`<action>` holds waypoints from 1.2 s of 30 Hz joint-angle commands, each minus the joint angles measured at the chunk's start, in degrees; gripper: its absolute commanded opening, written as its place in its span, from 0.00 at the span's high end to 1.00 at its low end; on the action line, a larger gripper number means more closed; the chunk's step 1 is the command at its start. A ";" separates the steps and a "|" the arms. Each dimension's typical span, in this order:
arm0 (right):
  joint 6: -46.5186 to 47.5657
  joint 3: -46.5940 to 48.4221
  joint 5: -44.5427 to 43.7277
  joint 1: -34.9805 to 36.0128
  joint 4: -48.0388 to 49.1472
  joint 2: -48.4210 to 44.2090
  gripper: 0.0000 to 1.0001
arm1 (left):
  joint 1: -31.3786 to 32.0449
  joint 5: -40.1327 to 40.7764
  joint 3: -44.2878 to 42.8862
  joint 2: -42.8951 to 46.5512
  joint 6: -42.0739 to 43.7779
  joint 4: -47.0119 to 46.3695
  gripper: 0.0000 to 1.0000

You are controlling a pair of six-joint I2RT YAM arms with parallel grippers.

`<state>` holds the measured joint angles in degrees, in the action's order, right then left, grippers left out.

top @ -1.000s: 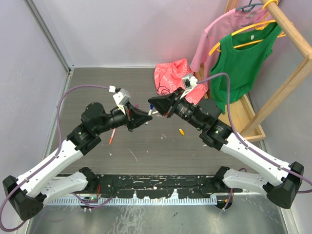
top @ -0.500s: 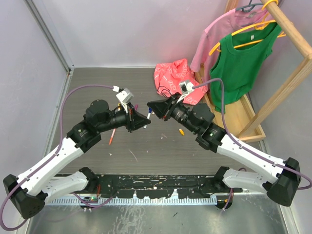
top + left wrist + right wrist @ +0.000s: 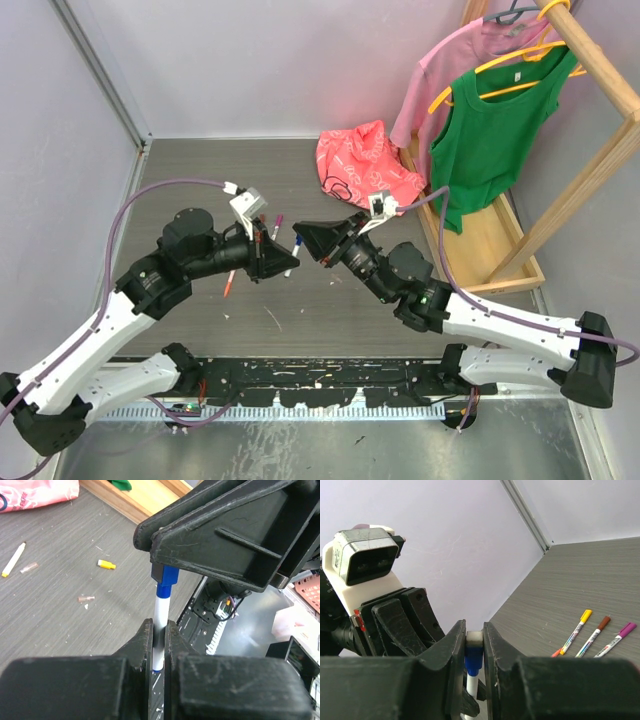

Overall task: Insert the pens into the pen caps
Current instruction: Press the pen cap onto the pen.

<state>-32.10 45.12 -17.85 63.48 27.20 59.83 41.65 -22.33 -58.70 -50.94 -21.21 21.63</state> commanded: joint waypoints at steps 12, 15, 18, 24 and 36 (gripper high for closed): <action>-8.14 -10.28 -2.53 21.29 -14.63 3.71 1.00 | -2.12 15.95 -12.43 0.93 -1.77 -21.64 1.00; -7.19 -9.30 -4.02 21.45 -15.99 2.52 1.00 | -2.16 15.83 -12.55 1.21 -1.91 -20.17 1.00; -5.13 -6.50 -5.78 21.33 -17.96 1.59 1.00 | -2.15 15.40 -12.33 1.74 -1.61 -18.15 1.00; 0.59 0.49 -6.99 19.61 -19.82 0.46 1.00 | -2.20 9.26 -11.98 1.33 -0.51 -15.38 1.00; 10.39 14.90 -11.39 16.69 -22.08 -0.90 0.72 | -2.16 -4.79 -8.59 1.72 3.58 -15.59 1.00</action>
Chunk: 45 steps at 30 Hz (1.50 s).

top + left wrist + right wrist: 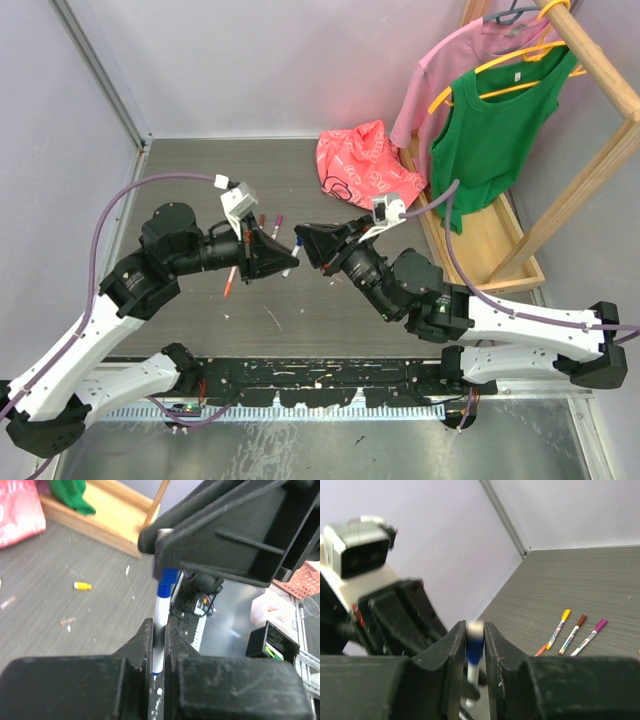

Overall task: Insert the pens into the pen caps
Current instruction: Press the pen cap onto the pen, then place the pen at the center of the board.

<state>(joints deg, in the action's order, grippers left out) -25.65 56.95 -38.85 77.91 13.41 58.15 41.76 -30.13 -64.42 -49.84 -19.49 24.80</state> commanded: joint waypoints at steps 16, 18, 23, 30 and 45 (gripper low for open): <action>9.30 2.34 4.49 1.70 -2.68 -3.06 0.36 | -2.32 7.50 0.58 5.22 6.86 -9.08 1.00; 6.85 0.85 1.26 1.72 -7.20 -3.80 0.31 | -2.36 8.84 0.93 5.54 6.56 -6.69 1.00; 1.21 -5.12 -2.48 1.66 -13.65 -6.20 0.27 | -2.36 12.42 3.79 6.57 4.55 -2.69 1.00; -8.81 -7.92 -6.19 1.69 -28.41 -6.64 0.19 | -2.33 19.52 11.44 7.68 -1.06 -2.77 1.00; -21.21 -18.24 2.34 1.72 -34.39 -2.88 0.06 | -2.30 31.04 21.66 2.57 -6.76 -7.90 1.00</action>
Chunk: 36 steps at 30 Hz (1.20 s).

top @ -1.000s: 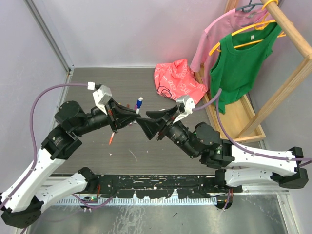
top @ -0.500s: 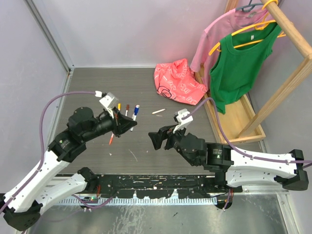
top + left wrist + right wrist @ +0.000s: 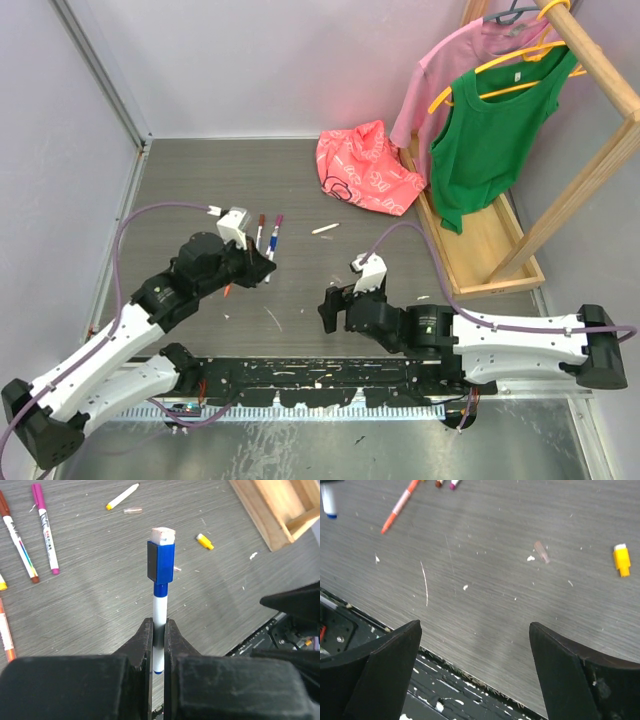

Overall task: Insert the pens into the pen caps
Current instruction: Place the pen at the center of the board.

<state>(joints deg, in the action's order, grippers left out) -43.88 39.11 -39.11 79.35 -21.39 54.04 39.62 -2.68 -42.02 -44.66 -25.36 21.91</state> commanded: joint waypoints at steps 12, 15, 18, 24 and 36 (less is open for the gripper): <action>-3.62 -0.88 -0.29 -0.12 -3.29 1.19 0.02 | -0.40 10.58 -14.74 -31.64 2.79 -2.34 1.00; -5.28 -0.74 -1.14 -0.15 -5.40 -0.47 0.01 | -0.80 10.80 -20.42 -40.26 2.43 -1.31 1.00; -6.45 -1.20 -1.49 -0.12 -7.22 -3.26 0.02 | -0.91 9.84 -26.48 -47.90 2.81 0.17 1.00; -7.61 -2.54 -1.85 -0.08 -8.97 -10.22 0.02 | -0.88 10.21 -34.66 -58.93 2.82 2.73 1.00; -11.17 -2.17 -3.16 -0.09 -14.76 -14.89 0.04 | -0.99 12.92 -36.69 -67.77 -0.28 3.68 1.00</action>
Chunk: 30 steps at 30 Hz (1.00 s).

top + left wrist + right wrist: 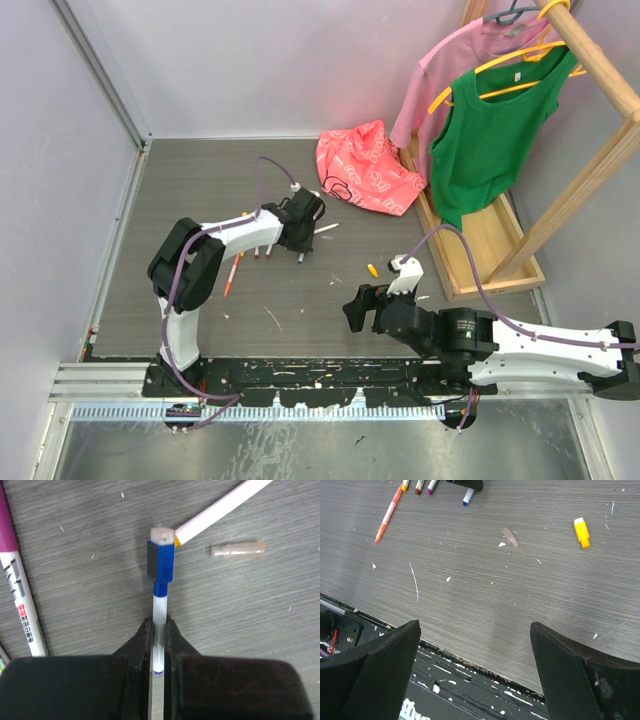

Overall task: Insert the pens into the pen caps
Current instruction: Place the pen at the center of the board.

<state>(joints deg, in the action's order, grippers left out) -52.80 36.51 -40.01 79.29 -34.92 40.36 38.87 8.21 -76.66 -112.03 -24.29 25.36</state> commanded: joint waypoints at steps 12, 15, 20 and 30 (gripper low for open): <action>-2.65 0.31 -1.93 -0.07 -1.56 -1.12 0.05 | -0.29 2.35 -1.76 -0.92 -2.03 0.99 0.72; -2.65 0.47 -1.91 -0.08 -1.56 -0.98 0.05 | -0.34 2.39 -1.73 0.30 -1.75 1.38 0.70; -2.41 0.67 -1.70 -0.01 -1.56 -0.72 0.05 | -0.36 2.42 -0.48 6.22 -1.27 0.80 0.68; -2.36 0.70 -2.20 -0.03 -1.56 0.26 0.05 | -0.32 0.37 3.18 20.77 3.84 0.95 0.65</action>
<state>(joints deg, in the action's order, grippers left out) -54.33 36.51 -40.05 79.29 -37.08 40.14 38.87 9.19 -75.85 -98.78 -23.88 27.20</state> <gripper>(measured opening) 0.952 0.352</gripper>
